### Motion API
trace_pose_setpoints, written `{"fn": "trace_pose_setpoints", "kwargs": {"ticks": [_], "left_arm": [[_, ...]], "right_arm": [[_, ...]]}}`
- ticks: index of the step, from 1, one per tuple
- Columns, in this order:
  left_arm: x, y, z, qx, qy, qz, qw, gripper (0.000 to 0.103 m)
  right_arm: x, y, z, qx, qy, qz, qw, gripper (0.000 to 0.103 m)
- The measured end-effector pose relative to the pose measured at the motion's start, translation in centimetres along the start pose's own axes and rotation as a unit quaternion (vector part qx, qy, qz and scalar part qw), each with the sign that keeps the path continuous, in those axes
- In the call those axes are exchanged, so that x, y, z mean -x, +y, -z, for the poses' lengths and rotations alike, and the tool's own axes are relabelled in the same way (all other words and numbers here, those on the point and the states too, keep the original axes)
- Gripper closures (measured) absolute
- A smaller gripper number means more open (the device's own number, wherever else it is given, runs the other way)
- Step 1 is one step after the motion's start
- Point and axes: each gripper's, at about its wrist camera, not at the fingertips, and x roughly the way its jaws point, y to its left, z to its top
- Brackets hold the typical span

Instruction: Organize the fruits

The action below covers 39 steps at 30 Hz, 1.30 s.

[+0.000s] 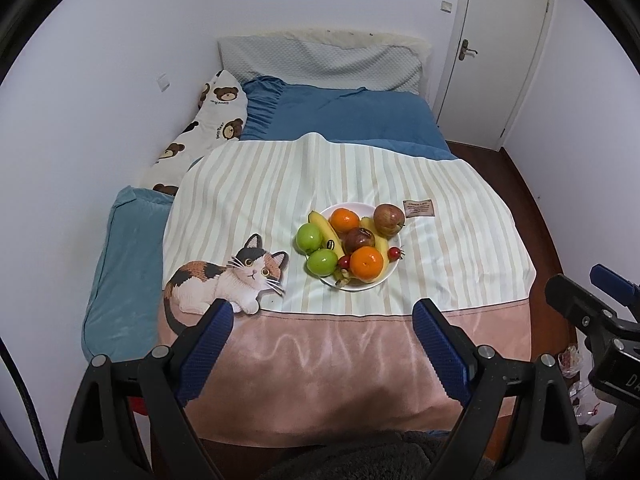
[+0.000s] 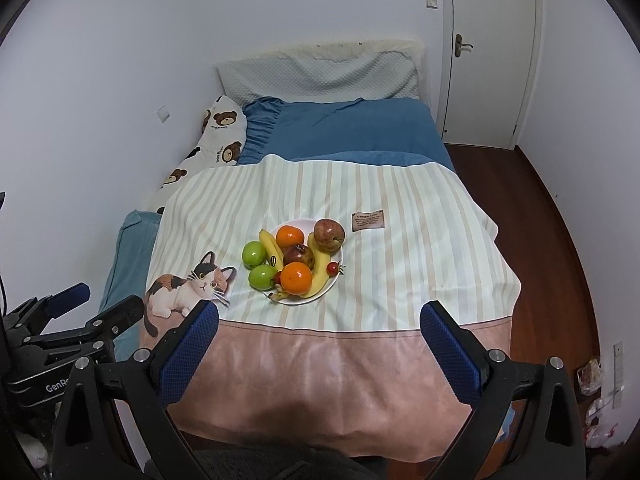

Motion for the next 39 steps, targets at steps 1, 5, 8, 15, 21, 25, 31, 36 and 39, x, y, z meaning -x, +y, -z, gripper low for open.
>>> {"fn": "trace_pose_setpoints", "kwargs": {"ticks": [1, 5, 8, 15, 21, 25, 31, 36, 39], "left_arm": [[0.0, 0.1, 0.0, 0.000, 0.001, 0.000, 1.0000, 0.011], [-0.1, 0.2, 0.0, 0.000, 0.000, 0.002, 1.0000, 0.011], [-0.1, 0.3, 0.3, 0.004, 0.001, 0.002, 1.0000, 0.011], [-1.7, 0.4, 0.2, 0.006, 0.001, -0.010, 0.9999, 0.011], [-4.1, 0.5, -0.2, 0.004, 0.002, -0.015, 0.9999, 0.002], [-5.8, 0.5, -0.5, 0.000, 0.001, -0.024, 0.9997, 0.002], [-8.4, 0.7, -1.2, 0.003, 0.008, -0.034, 0.9994, 0.002], [-10.1, 1.0, -1.7, 0.002, 0.012, -0.040, 0.9991, 0.002], [-10.8, 1.1, -2.0, 0.002, 0.014, -0.040, 0.9991, 0.002]], "right_arm": [[-0.1, 0.0, 0.0, 0.000, 0.001, 0.001, 1.000, 0.000], [0.1, 0.2, 0.1, 0.001, 0.004, 0.002, 1.000, 0.000], [0.1, 0.2, 0.2, 0.001, 0.006, 0.004, 1.000, 0.000], [-2.8, 0.2, 0.2, 0.000, 0.018, 0.014, 1.000, 0.000], [-6.0, -0.1, 0.3, -0.006, 0.023, 0.022, 0.999, 0.000], [-7.9, -0.1, -0.1, -0.004, 0.022, 0.025, 0.999, 0.000], [-10.8, 0.2, -0.7, -0.005, 0.030, 0.026, 0.999, 0.000], [-12.9, 0.0, -0.9, -0.008, 0.039, 0.031, 0.999, 0.000], [-14.0, -0.2, -1.0, -0.009, 0.044, 0.034, 0.998, 0.000]]}}
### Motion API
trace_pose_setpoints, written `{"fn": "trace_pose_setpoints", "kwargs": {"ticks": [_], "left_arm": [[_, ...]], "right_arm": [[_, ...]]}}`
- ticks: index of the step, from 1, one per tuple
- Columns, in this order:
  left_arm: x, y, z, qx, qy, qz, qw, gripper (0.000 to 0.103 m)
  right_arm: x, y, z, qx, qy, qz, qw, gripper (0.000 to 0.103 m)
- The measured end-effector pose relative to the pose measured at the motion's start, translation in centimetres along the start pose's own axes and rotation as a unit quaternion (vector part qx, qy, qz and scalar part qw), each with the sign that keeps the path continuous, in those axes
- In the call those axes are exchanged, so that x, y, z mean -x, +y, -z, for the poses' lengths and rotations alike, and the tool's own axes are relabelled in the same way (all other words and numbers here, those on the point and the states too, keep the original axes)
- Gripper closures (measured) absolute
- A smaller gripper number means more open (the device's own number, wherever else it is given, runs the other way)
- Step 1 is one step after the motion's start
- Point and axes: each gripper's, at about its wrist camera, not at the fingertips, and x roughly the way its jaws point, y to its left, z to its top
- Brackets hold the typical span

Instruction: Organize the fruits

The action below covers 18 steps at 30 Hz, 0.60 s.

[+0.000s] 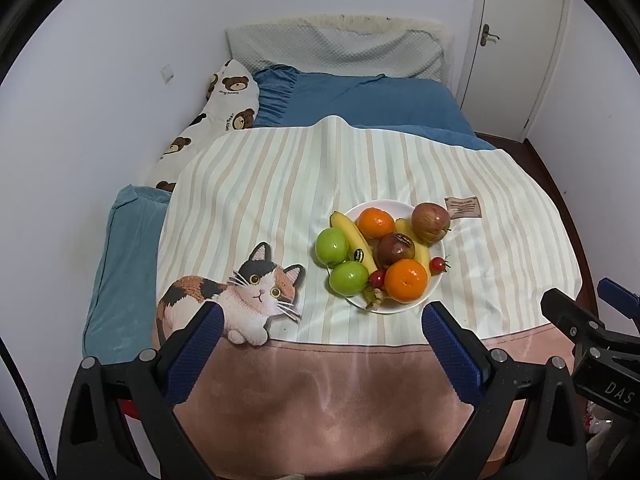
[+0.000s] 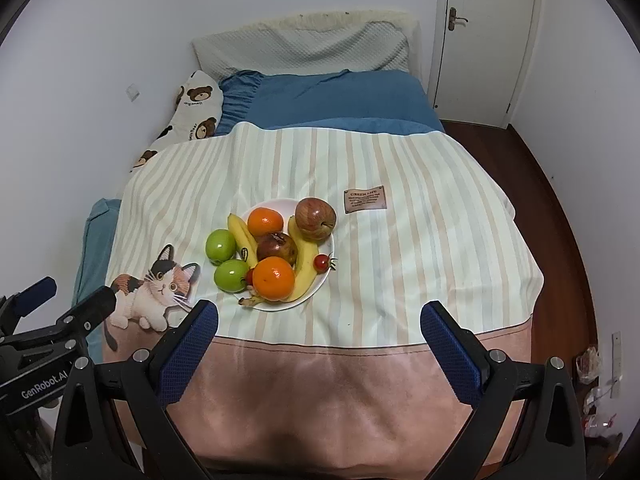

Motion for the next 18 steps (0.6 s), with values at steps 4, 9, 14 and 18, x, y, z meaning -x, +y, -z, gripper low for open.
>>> {"fn": "trace_pose_setpoints", "kwargs": {"ticks": [4, 9, 14, 18], "left_arm": [[-0.9, 0.0, -0.4, 0.001, 0.004, -0.001, 1.0000, 0.002], [-1.9, -0.1, -0.7, 0.000, 0.013, 0.001, 0.9999, 0.002], [-2.6, -0.2, -0.9, 0.000, 0.020, 0.002, 0.9998, 0.002], [-2.9, -0.2, -0.9, -0.001, 0.021, 0.003, 0.9998, 0.002]], "right_arm": [[-1.2, -0.2, -0.4, -0.003, 0.006, 0.002, 1.000, 0.000], [-2.0, -0.3, -0.8, -0.004, 0.009, 0.005, 1.000, 0.000], [-2.6, -0.3, -1.2, -0.004, 0.012, 0.004, 1.000, 0.000], [-2.7, -0.3, -1.3, -0.004, 0.012, 0.005, 1.000, 0.000]]}}
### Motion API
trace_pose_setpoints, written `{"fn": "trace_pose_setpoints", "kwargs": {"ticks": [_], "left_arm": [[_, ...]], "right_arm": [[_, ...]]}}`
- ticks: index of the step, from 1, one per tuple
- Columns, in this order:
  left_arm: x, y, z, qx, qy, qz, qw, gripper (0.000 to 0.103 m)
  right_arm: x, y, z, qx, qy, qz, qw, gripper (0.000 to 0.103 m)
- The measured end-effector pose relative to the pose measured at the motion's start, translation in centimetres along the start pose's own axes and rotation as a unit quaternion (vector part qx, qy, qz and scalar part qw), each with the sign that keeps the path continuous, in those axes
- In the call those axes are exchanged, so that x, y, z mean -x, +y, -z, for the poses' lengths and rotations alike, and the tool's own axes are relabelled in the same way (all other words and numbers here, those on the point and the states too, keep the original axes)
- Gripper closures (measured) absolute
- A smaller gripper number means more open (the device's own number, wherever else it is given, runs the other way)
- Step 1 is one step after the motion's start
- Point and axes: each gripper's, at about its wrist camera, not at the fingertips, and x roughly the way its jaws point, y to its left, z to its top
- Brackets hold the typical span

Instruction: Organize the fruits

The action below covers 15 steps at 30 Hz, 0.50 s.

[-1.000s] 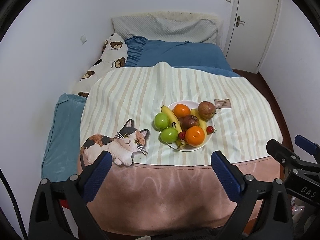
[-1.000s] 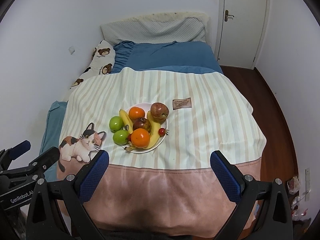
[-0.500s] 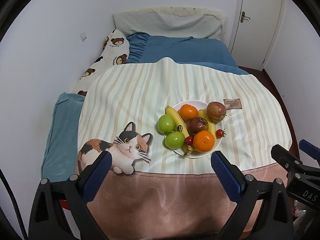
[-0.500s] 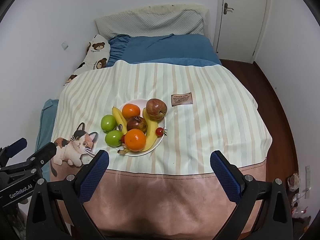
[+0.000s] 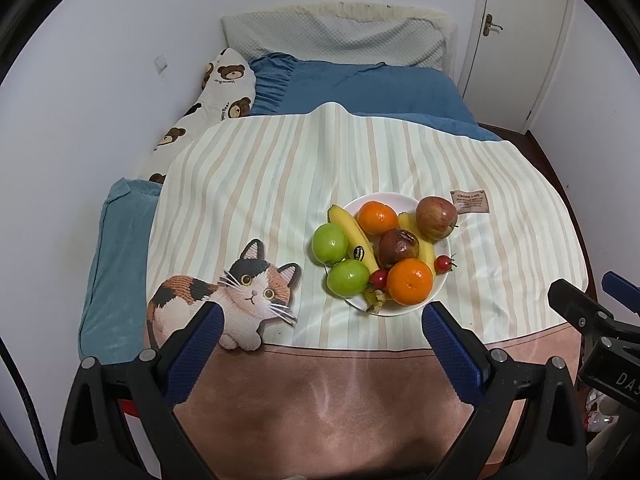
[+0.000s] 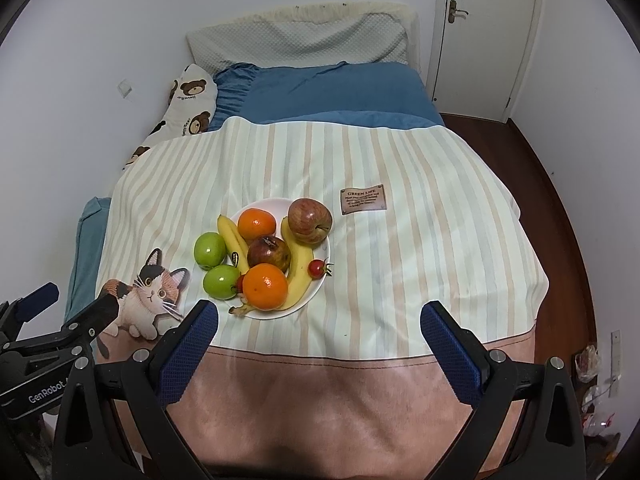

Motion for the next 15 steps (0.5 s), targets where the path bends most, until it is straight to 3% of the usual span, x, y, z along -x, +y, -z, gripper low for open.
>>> {"fn": "trace_pose_setpoints", "kwargs": {"ticks": [15], "left_arm": [[-0.7, -0.3, 0.5, -0.001, 0.007, 0.001, 1.0000, 0.002]], "right_arm": [[-1.4, -0.7, 0.0, -0.003, 0.011, 0.001, 1.000, 0.000]]}}
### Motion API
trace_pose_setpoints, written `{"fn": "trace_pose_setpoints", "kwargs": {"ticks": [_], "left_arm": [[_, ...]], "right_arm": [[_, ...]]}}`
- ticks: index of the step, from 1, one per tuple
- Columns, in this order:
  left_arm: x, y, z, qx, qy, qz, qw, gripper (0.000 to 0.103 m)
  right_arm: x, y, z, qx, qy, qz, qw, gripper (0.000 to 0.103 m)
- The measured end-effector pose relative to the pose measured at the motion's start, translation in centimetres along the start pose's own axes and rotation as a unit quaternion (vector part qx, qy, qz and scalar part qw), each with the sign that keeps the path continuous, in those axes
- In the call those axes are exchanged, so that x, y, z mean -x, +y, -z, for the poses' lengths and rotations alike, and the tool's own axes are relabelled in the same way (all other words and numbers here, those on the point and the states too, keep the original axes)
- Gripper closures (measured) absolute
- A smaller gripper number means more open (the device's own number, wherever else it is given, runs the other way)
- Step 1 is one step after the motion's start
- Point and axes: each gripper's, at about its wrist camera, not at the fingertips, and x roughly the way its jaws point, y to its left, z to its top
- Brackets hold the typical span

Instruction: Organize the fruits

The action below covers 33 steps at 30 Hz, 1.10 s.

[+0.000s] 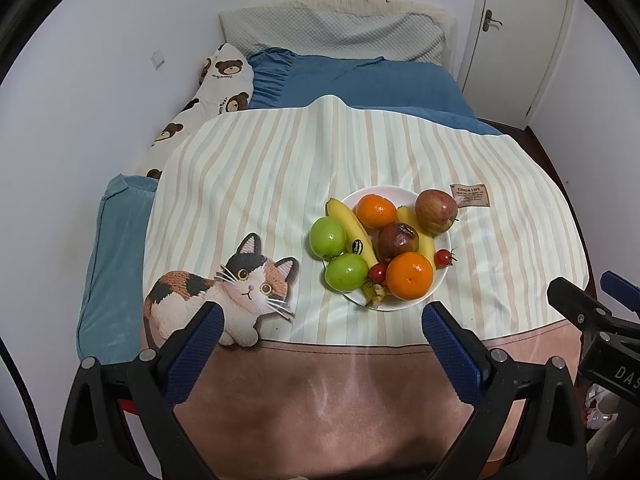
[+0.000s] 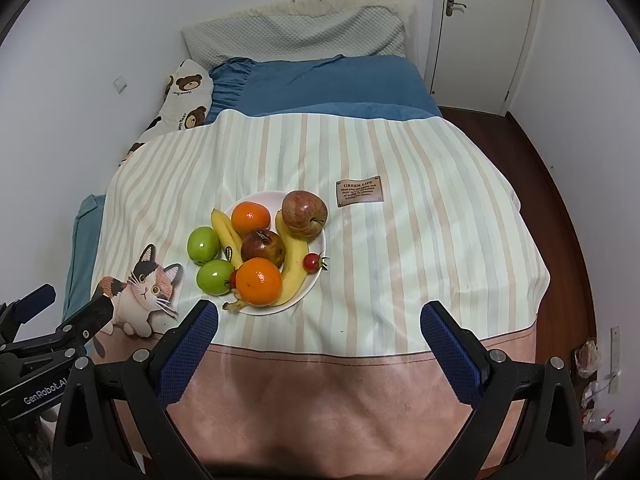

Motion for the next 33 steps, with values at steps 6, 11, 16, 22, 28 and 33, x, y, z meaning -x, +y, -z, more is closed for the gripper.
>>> {"fn": "trace_pose_setpoints", "kwargs": {"ticks": [6, 11, 16, 22, 28, 33], "left_arm": [[0.05, -0.10, 0.10, 0.000, 0.000, 0.000, 1.0000, 0.002], [0.10, -0.13, 0.12, 0.000, 0.000, 0.000, 1.0000, 0.002], [0.18, -0.16, 0.17, 0.000, 0.000, 0.000, 1.0000, 0.002], [0.23, -0.25, 0.28, 0.001, -0.002, 0.001, 1.0000, 0.002], [0.34, -0.33, 0.31, 0.000, -0.003, 0.001, 1.0000, 0.002], [0.41, -0.36, 0.36, -0.001, -0.003, 0.001, 1.0000, 0.002]], "right_arm": [[0.04, -0.06, 0.13, -0.001, 0.000, -0.001, 1.000, 0.000], [0.06, -0.08, 0.12, -0.001, 0.001, -0.001, 1.000, 0.000], [0.07, -0.14, 0.27, -0.001, 0.001, -0.002, 1.000, 0.000], [0.26, -0.09, 0.73, -0.002, -0.002, -0.003, 1.000, 0.000], [0.40, -0.08, 0.86, -0.002, -0.002, -0.004, 1.000, 0.000], [0.47, -0.16, 0.71, -0.001, -0.002, -0.004, 1.000, 0.000]]}}
